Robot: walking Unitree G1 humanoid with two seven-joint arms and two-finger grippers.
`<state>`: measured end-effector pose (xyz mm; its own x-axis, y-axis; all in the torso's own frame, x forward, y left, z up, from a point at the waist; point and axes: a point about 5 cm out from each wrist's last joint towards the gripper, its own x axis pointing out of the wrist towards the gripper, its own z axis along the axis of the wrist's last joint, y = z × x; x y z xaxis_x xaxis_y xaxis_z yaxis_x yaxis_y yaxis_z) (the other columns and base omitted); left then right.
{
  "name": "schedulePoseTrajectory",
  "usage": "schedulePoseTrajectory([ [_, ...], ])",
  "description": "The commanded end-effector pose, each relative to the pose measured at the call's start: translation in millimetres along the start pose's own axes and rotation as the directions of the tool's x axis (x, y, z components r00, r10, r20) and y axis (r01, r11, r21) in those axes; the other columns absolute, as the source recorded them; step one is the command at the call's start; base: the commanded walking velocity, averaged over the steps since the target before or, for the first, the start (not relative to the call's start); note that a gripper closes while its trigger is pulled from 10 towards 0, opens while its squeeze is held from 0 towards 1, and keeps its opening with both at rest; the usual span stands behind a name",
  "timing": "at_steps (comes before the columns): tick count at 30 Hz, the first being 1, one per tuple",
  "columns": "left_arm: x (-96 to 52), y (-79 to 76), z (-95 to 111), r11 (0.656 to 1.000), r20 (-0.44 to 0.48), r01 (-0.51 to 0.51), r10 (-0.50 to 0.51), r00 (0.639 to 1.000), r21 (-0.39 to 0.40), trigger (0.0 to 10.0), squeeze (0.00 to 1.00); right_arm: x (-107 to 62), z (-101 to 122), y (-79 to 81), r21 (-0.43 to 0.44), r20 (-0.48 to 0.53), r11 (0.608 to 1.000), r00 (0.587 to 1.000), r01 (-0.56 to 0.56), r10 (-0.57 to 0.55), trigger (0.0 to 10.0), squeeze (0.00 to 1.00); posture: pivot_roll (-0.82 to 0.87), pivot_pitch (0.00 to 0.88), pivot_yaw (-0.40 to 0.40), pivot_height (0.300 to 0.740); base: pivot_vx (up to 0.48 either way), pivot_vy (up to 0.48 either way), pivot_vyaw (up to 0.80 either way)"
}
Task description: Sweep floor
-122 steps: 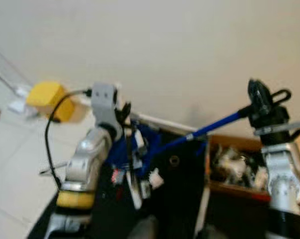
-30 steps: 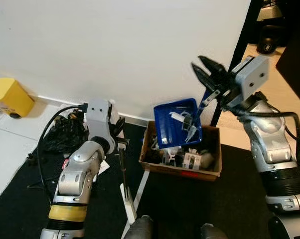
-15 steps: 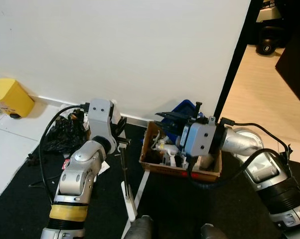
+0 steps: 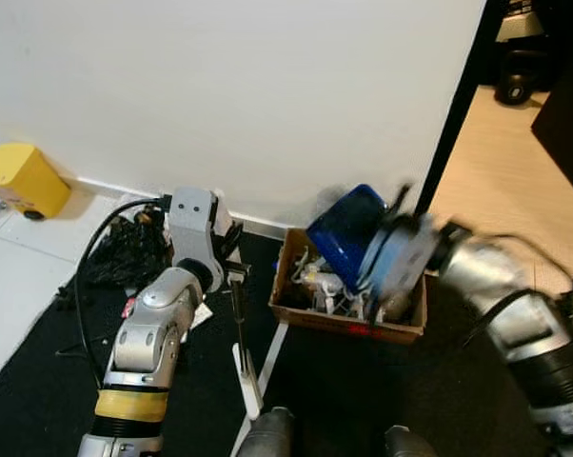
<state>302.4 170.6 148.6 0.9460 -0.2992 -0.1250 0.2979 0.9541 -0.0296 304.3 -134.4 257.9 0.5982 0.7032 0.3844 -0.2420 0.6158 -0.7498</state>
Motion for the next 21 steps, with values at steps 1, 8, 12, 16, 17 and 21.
schedulePoseTrajectory([
  [1,-2.5,-0.7,1,1.000,0.010,-0.008,0.008,1.000,-0.001,10.0,0.00,-6.1,26,-53.5,-0.040,0.082,0.960,0.959,0.276,-0.272,10.0,0.00,0.12,0.145,0.097,0.740,0.000,0.000,0.00],
  [8,-4.7,2.3,0,1.000,0.001,-0.013,0.013,1.000,0.006,10.0,0.00,-23.2,23,-71.1,0.198,0.042,0.857,0.869,0.476,-0.493,10.0,0.00,0.11,0.152,0.110,0.740,0.000,0.000,0.00],
  [12,-3.8,6.3,2,1.000,0.003,-0.024,0.024,1.000,0.015,10.0,0.00,-31.0,15,-70.6,0.346,-0.019,0.769,0.823,0.538,-0.567,10.0,0.00,0.12,0.154,0.113,0.740,0.000,0.000,0.00],
  [16,-1.9,18.0,8,0.996,0.020,-0.082,0.081,0.997,0.031,10.0,0.00,-33.7,8,-57.3,0.550,-0.103,0.633,0.796,0.545,-0.596,10.0,0.00,0.12,0.155,0.114,0.740,0.000,0.000,0.00],
  [17,-1.9,18.0,8,0.996,0.020,-0.082,0.081,0.997,0.031,10.0,0.00,-33.7,8,-57.3,0.550,-0.103,0.633,0.796,0.545,-0.596,10.0,0.00,0.12,0.155,0.114,0.740,0.000,0.000,0.00],
  [21,-3.4,37.1,15,0.986,0.038,-0.162,0.161,0.986,0.037,10.0,0.00,-21.1,13,-17.2,0.758,-0.101,0.536,0.879,0.371,-0.465,10.0,0.00,0.13,0.158,0.114,0.740,0.000,0.000,0.00],
])
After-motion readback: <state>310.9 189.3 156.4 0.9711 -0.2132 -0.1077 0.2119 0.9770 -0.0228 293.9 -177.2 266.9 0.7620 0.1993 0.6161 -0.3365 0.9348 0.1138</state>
